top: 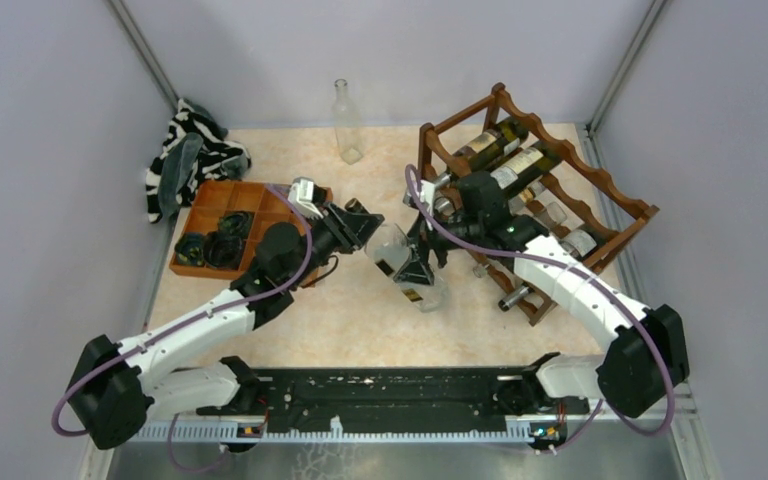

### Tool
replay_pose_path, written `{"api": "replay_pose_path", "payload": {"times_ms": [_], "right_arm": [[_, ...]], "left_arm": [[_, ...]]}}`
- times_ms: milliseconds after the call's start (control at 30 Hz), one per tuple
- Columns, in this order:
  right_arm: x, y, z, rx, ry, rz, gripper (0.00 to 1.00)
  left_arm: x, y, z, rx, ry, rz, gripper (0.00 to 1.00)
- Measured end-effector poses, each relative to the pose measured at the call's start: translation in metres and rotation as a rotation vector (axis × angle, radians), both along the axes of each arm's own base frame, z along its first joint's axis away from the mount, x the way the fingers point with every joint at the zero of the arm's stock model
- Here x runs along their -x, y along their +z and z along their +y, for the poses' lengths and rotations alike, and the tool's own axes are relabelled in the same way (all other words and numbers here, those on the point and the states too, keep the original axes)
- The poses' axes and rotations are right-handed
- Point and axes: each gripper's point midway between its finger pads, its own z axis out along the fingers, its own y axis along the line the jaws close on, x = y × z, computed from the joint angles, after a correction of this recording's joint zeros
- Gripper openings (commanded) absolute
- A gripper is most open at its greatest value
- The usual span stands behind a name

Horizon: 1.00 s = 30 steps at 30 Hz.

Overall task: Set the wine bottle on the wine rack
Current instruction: Pick up the wine bottle from the center of the board.

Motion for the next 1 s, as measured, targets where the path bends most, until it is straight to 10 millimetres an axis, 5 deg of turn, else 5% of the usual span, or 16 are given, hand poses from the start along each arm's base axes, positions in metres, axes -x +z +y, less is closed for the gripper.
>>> {"api": "replay_pose_path", "payload": {"times_ms": [133, 333, 367, 433, 500, 567, 633, 767, 1000], "right_arm": [[-0.001, -0.017, 0.007, 0.016, -0.015, 0.024, 0.8], [-0.006, -0.024, 0.01, 0.022, -0.04, 0.027, 0.34], [-0.007, -0.023, 0.011, 0.017, -0.04, 0.023, 0.2], [-0.008, -0.022, 0.012, 0.011, -0.04, 0.015, 0.02], [-0.007, -0.021, 0.012, 0.007, -0.036, 0.016, 0.0], [-0.005, -0.021, 0.011, 0.004, -0.018, 0.015, 0.0], [0.001, -0.024, 0.008, 0.005, 0.016, 0.034, 0.0], [0.017, -0.028, -0.001, 0.007, 0.111, 0.032, 0.0], [0.05, -0.048, -0.036, 0.125, 0.259, -0.076, 0.0]], "left_arm": [[0.001, -0.007, -0.006, -0.004, 0.014, 0.021, 0.0], [0.001, -0.005, -0.006, 0.013, 0.03, 0.026, 0.0], [0.0, -0.004, -0.006, 0.017, 0.031, 0.024, 0.03], [0.0, -0.001, -0.006, 0.028, 0.032, 0.017, 0.28], [0.001, 0.001, -0.006, 0.041, 0.031, 0.014, 0.59], [0.003, 0.005, -0.006, 0.079, 0.025, 0.02, 0.81], [0.008, 0.028, -0.004, 0.16, 0.012, -0.019, 0.98], [0.029, 0.07, 0.011, 0.231, -0.019, -0.122, 0.99], [0.07, 0.094, 0.033, 0.063, -0.104, -0.224, 0.98]]}}
